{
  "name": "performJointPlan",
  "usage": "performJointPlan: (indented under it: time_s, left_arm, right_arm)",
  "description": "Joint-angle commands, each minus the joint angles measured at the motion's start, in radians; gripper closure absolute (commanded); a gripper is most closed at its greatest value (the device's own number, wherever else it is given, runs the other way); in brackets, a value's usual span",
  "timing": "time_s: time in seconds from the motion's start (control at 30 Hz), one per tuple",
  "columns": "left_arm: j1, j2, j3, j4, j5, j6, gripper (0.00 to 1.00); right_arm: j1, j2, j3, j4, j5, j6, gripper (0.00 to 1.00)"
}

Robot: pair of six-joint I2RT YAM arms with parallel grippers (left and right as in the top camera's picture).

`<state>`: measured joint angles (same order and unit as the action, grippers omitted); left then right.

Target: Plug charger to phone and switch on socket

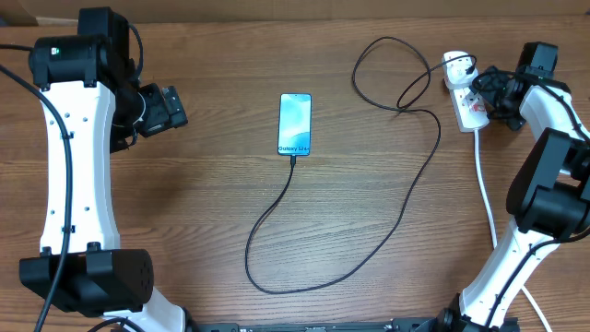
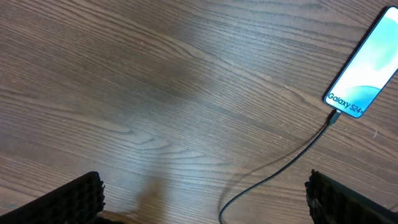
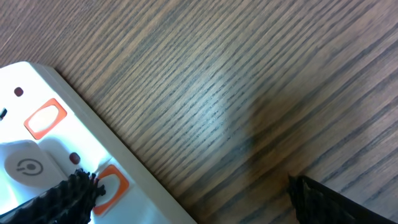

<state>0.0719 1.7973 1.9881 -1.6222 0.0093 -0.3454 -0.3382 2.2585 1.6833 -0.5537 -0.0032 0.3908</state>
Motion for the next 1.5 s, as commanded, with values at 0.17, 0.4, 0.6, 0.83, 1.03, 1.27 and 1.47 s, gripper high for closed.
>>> performJointPlan:
  time_s: [0.17, 0.4, 0.6, 0.83, 1.03, 1.27, 1.47]
  left_arm:
    - [-0.007, 0.004, -0.006, 0.004, -0.017, -0.018, 0.0]
    - [-0.007, 0.004, -0.006, 0.004, -0.017, -0.018, 0.0]
    - [-0.007, 0.004, -0.006, 0.004, -0.017, -0.018, 0.0]
    - [-0.007, 0.004, -0.006, 0.004, -0.017, -0.018, 0.0]
    - [-0.007, 0.004, -0.006, 0.004, -0.017, -0.018, 0.0]
    - [-0.007, 0.004, -0.006, 0.004, -0.017, -0.018, 0.0]
    - [-0.007, 0.004, -0.006, 0.004, -0.017, -0.018, 0.0]
  right_arm:
    - [0.015, 0.037, 0.005, -0.029, -0.044, -0.033, 0.0]
    - [0.015, 0.038, 0.005, -0.027, -0.044, -0.033, 0.0]
    - [0.016, 0.042, 0.005, -0.027, -0.044, -0.032, 0.0]
    - [0.016, 0.042, 0.005, -0.034, -0.063, -0.052, 0.0]
    - [0.017, 0.042, 0.005, -0.044, -0.063, -0.051, 0.0]
    - [0.01, -0.012, 0.016, -0.058, -0.063, -0.051, 0.0]
    - [0.004, -0.189, 0.018, -0.083, -0.063, -0.051, 0.0]
